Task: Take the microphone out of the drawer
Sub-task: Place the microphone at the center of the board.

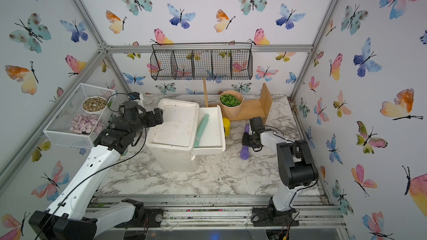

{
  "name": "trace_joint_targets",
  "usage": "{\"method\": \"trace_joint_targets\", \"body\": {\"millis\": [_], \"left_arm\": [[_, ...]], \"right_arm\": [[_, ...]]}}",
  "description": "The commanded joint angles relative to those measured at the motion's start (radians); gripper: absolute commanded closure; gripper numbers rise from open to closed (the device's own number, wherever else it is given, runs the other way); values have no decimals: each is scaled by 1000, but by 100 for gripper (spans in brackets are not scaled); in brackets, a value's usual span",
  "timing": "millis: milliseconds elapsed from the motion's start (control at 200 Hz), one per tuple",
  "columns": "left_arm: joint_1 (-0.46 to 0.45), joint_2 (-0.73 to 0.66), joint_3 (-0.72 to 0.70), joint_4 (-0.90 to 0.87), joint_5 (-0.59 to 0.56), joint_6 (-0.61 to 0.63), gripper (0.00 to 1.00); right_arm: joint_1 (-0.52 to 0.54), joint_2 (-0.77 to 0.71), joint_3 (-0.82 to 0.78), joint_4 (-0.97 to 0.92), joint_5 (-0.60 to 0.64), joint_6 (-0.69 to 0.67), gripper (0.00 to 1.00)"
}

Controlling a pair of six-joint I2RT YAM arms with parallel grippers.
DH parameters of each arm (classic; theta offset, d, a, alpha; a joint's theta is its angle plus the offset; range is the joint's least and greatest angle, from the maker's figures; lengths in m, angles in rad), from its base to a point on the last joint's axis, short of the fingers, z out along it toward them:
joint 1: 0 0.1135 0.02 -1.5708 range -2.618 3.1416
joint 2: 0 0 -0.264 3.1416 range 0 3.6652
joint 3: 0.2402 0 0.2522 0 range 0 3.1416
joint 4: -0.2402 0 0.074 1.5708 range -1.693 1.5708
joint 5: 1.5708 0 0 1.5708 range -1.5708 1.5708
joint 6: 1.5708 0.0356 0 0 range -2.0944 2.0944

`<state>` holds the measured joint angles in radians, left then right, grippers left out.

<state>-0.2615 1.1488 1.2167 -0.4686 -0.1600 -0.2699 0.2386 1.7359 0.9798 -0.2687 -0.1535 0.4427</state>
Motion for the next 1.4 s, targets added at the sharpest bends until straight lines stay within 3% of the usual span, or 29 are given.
{"method": "trace_joint_targets", "body": {"millis": [0, 400, 596, 816, 1066, 1397], "left_arm": [[5, -27, -8, 6, -27, 7, 2], [5, -38, -13, 3, -30, 22, 2], [5, -25, -13, -1, -36, 56, 2], [7, 23, 28, -19, -78, 131, 2], [10, 88, 86, -40, -37, 167, 0], [10, 124, 116, -74, -39, 180, 16]], "right_arm": [[-5, 26, 24, -41, -12, 5, 77], [-5, 15, 47, -77, -12, 23, 47], [-5, -29, 96, -122, 2, 21, 38], [-4, -106, 194, -225, 37, 10, 34], [-4, -271, 318, -297, 121, 18, 26], [8, -275, 658, -409, -64, 105, 31]]}}
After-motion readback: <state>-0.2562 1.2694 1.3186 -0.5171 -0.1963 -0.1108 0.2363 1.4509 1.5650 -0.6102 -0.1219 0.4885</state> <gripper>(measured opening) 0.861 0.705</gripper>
